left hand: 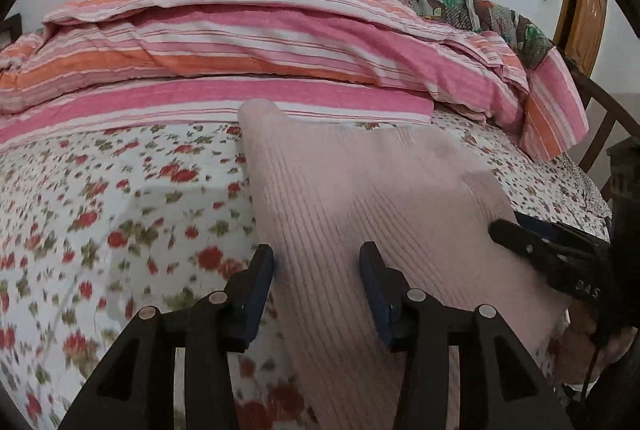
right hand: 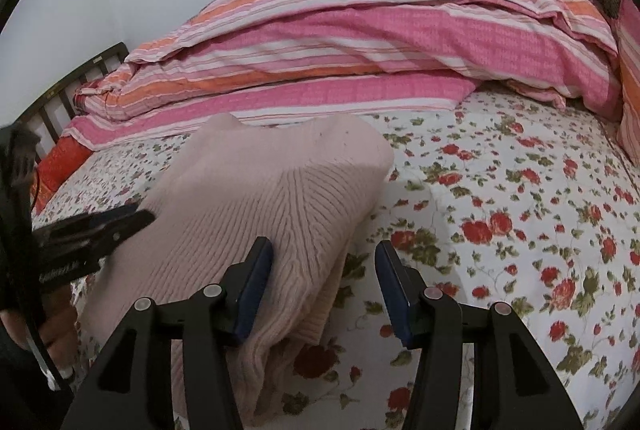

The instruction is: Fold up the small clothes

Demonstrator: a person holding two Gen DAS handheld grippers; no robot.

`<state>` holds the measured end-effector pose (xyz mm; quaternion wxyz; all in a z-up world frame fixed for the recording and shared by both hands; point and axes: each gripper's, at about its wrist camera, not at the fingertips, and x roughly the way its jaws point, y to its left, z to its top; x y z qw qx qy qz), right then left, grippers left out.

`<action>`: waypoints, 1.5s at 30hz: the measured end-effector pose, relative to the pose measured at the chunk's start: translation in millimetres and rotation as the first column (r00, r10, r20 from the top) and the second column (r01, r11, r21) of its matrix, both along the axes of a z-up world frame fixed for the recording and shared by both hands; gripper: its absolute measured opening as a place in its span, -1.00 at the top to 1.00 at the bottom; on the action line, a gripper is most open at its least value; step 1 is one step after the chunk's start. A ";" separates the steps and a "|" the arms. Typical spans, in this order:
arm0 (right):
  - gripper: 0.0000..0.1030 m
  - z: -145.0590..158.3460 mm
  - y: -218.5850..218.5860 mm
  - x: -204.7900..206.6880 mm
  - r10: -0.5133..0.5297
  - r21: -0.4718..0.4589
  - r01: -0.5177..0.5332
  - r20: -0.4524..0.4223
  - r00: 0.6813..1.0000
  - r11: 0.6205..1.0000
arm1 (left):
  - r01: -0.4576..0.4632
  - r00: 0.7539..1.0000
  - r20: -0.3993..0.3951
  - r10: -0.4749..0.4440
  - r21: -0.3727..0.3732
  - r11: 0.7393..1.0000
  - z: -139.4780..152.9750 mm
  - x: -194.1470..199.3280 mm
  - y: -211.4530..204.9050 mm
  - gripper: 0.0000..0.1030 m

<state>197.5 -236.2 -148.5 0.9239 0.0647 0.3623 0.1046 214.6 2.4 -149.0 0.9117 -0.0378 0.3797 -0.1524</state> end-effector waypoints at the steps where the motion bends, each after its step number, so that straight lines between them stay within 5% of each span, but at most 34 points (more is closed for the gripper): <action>1: 0.01 -0.5 0.7 -1.2 0.000 -0.005 0.000 0.002 1.000 1.000 | -0.004 1.000 0.005 0.004 0.000 1.000 -1.4 -3.2 0.0 0.15; 9: 0.00 3.6 7.8 -9.4 0.023 -0.094 -0.021 0.021 1.000 0.995 | -0.024 0.996 0.085 0.011 0.158 0.987 7.6 -23.4 -21.6 0.16; 15: 0.00 26.3 5.7 -16.4 0.052 -0.013 -0.051 0.129 0.990 0.999 | 0.082 0.994 0.073 -0.083 0.022 0.996 24.6 -6.3 -22.1 -0.07; 18: 0.00 26.4 13.9 -11.6 0.065 -0.021 -0.063 0.145 0.987 0.998 | 0.057 0.997 0.051 -0.060 0.069 0.996 14.5 6.4 -32.6 -0.10; 21: -0.02 9.0 22.0 4.3 0.040 -0.083 -0.034 0.065 0.997 0.996 | 0.052 0.997 0.061 -0.058 0.095 0.994 0.5 5.5 -36.3 -0.16; 25: -0.03 -7.2 18.4 10.7 0.036 -0.045 -0.036 0.012 0.999 0.998 | 0.059 0.995 0.076 -0.067 0.105 0.993 -4.9 1.5 -34.8 -0.18; 30: -0.02 -12.4 30.6 5.6 0.035 -0.144 -0.031 0.029 0.999 0.989 | 0.059 0.991 0.116 -0.074 0.131 0.990 -9.6 -8.2 -34.6 -0.19; 45: -0.02 -13.7 29.1 2.9 0.017 -0.126 -0.014 0.017 1.000 0.992 | 0.042 0.987 0.148 -0.066 0.157 0.987 -9.1 -15.7 -36.0 -0.20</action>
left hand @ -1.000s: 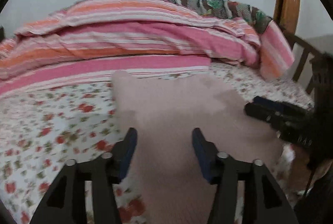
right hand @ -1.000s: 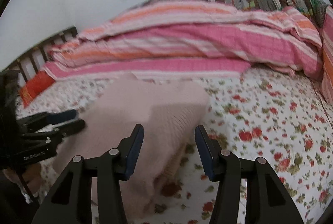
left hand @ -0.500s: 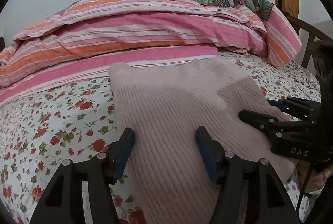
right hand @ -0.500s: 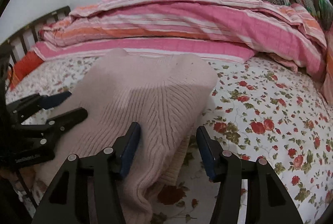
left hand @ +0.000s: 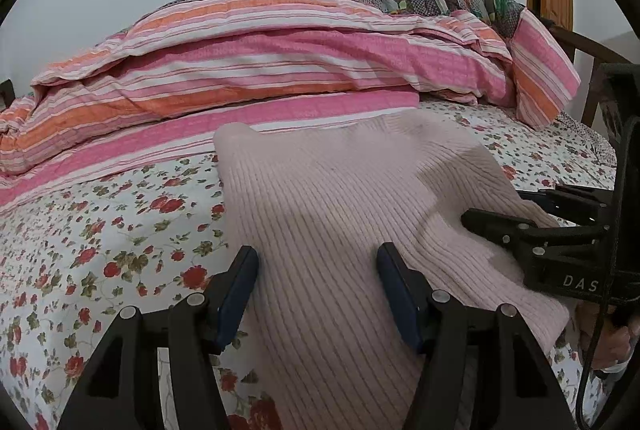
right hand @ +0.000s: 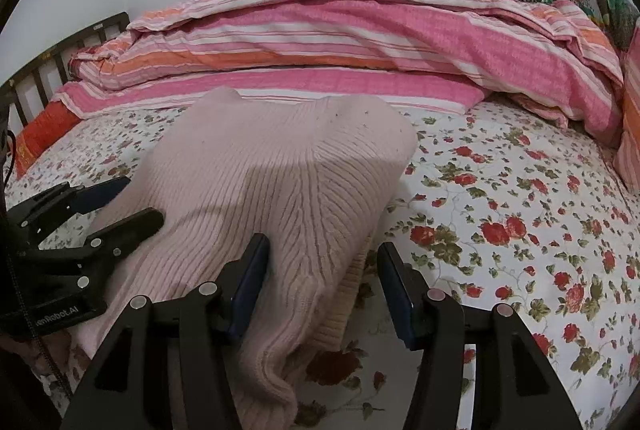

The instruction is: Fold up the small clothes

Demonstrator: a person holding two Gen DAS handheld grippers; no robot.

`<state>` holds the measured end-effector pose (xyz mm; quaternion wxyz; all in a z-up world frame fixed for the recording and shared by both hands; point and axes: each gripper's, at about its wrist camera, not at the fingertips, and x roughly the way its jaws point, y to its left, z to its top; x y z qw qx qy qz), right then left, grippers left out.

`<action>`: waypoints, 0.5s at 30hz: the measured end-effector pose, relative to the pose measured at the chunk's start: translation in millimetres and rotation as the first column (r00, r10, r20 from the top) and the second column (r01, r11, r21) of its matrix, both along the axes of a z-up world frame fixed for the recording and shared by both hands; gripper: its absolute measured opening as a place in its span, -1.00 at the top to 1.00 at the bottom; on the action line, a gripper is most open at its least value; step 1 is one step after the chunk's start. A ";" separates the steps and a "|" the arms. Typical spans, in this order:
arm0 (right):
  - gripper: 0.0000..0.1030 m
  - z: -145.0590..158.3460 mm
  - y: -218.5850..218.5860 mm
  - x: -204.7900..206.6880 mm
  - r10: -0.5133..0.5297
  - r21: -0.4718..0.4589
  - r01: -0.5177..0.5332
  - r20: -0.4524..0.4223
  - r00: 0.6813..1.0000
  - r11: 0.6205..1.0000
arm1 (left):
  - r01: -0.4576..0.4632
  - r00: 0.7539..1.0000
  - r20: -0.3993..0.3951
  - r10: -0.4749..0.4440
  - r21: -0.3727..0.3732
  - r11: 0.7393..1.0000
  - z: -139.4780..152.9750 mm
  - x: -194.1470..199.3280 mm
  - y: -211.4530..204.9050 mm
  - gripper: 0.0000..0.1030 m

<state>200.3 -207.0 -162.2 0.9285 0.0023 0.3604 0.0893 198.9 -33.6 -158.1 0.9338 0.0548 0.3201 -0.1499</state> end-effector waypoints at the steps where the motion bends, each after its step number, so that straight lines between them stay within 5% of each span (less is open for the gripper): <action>1: -0.02 0.0 0.0 -0.5 0.000 0.000 0.000 0.003 1.000 1.000 | -0.001 1.000 0.001 0.001 0.000 1.000 0.2 -0.5 0.0 -0.20; 9: -0.03 3.3 8.5 -9.8 -0.009 -0.058 0.013 0.063 0.998 0.998 | -0.002 1.000 0.012 0.002 -0.017 1.000 1.6 -5.6 1.6 -0.19; 15: 0.29 7.0 6.9 -15.6 0.041 -0.037 -0.038 0.091 0.995 0.999 | 0.024 0.999 0.047 -0.022 -0.055 0.998 5.5 -15.1 10.7 -0.19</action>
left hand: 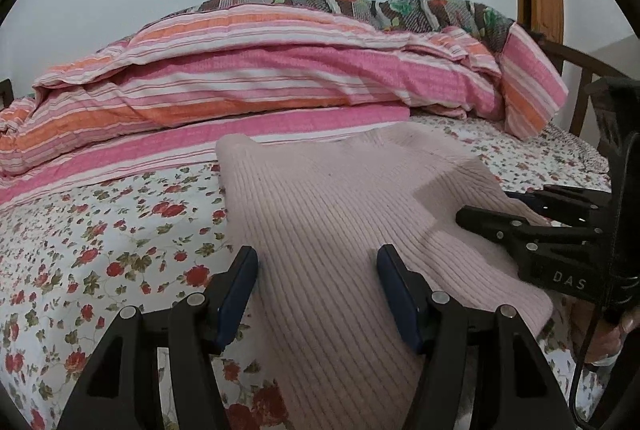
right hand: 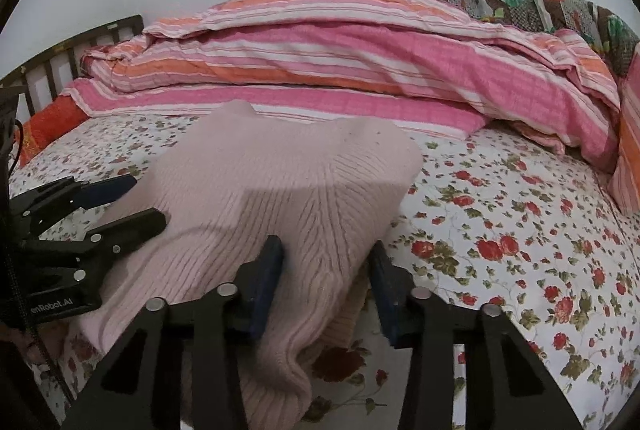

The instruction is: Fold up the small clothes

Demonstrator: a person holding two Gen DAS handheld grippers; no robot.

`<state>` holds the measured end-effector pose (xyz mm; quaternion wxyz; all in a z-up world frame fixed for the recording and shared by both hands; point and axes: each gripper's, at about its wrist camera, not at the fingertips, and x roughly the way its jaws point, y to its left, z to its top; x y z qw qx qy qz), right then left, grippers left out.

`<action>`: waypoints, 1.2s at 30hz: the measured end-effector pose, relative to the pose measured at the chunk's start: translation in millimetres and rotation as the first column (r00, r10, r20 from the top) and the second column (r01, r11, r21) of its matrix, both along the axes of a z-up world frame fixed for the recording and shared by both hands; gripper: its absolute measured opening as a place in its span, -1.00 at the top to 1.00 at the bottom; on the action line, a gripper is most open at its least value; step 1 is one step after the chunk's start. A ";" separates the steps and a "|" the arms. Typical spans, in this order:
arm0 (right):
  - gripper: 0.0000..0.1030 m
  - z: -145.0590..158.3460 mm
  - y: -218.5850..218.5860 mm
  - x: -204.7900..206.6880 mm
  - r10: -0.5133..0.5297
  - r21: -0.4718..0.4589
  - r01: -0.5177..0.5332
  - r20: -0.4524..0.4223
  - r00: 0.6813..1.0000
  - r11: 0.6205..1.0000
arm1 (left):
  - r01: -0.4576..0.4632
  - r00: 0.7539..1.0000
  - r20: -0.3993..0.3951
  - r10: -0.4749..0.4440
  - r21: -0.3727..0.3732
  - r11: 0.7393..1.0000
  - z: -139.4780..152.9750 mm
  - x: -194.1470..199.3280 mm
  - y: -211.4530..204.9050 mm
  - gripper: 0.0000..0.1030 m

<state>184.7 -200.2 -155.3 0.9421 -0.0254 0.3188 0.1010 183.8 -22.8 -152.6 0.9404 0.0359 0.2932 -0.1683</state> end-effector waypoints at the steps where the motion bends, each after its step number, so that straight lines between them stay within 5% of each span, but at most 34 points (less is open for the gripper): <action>1: 0.29 0.6 0.2 -1.3 0.005 0.000 -0.005 0.006 1.000 1.000 | 0.002 1.000 0.000 -0.002 -0.007 1.000 0.2 -0.5 1.7 -0.20; 24: 0.24 1.1 -7.6 -14.6 -0.039 0.030 0.040 -0.034 0.999 0.999 | -0.006 0.999 -0.047 0.005 -0.014 1.000 -1.6 -8.5 1.9 -0.22; 36: 0.24 4.0 -12.7 -35.9 -0.071 0.036 0.076 -0.130 0.989 0.996 | 0.029 0.997 -0.073 -0.028 0.013 1.000 -9.9 -28.0 8.8 -0.27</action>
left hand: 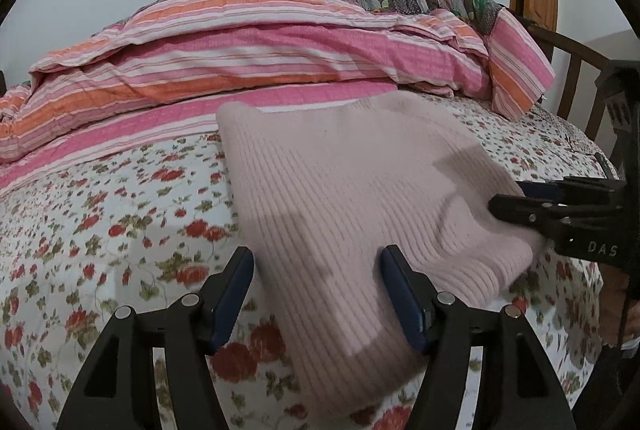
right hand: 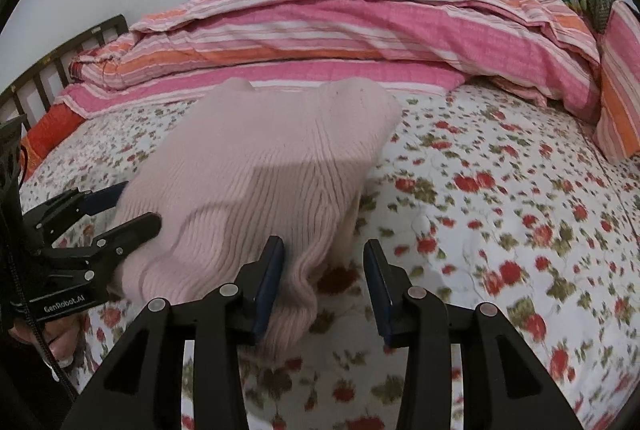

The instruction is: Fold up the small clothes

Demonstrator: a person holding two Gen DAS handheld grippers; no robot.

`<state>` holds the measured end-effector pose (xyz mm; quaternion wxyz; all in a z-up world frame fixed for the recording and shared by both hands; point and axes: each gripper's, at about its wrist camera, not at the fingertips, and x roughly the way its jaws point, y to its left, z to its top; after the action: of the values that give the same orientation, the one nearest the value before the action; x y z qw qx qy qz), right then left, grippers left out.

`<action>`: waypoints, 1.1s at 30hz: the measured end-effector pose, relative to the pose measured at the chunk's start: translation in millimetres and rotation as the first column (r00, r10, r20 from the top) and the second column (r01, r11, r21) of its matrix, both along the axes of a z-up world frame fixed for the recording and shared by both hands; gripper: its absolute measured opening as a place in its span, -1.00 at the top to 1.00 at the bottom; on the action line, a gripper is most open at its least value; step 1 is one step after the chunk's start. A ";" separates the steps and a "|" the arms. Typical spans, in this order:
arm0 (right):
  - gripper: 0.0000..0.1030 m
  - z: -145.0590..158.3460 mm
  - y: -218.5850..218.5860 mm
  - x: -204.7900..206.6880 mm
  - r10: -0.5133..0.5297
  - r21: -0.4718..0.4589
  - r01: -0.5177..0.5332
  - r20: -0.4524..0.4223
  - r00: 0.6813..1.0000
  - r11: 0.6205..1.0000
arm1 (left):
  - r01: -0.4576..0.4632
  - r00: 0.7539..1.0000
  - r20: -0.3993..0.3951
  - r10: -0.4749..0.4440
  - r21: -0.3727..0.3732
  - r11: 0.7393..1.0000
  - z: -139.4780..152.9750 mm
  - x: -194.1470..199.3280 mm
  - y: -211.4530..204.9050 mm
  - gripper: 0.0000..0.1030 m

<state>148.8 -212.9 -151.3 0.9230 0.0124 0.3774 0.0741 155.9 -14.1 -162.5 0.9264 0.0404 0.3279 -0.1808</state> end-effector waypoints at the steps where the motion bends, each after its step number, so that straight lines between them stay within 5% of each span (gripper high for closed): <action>1: 0.24 -0.4 -0.5 -3.1 -0.004 -0.002 0.004 -0.002 1.000 1.000 | 0.001 1.000 -0.006 -0.001 -0.007 1.000 -1.1 -1.6 2.0 -0.27; 14: 0.22 -7.9 -33.3 -46.5 -0.093 -0.032 0.091 -0.070 0.993 0.995 | -0.056 0.989 -0.142 0.038 -0.127 0.990 -6.3 -17.8 29.5 -0.29; 21: 0.21 23.2 -44.6 -76.4 -0.127 0.010 0.127 0.012 0.992 0.992 | -0.089 0.984 -0.156 0.084 -0.025 0.996 14.9 -38.7 15.1 -0.26; 27: 0.10 57.8 -34.0 -100.8 -0.161 0.047 0.159 0.030 0.987 0.986 | -0.148 0.982 -0.121 0.142 -0.046 0.988 66.1 -64.7 13.8 -0.24; 30: 0.02 79.0 -24.7 -111.9 -0.176 0.012 0.176 0.049 0.983 0.984 | -0.203 0.978 -0.054 0.203 -0.007 0.979 99.0 -82.2 7.6 -0.57; 33: -0.18 102.5 -15.9 -120.5 -0.196 -0.078 0.203 0.082 0.977 0.976 | -0.228 0.974 -0.003 0.228 -0.009 0.974 129.0 -99.1 5.9 -0.69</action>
<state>28.3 -228.8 -48.8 0.9388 0.0079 0.3426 -0.0348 56.7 -8.1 -33.5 0.9409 -0.0016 0.3303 -0.0749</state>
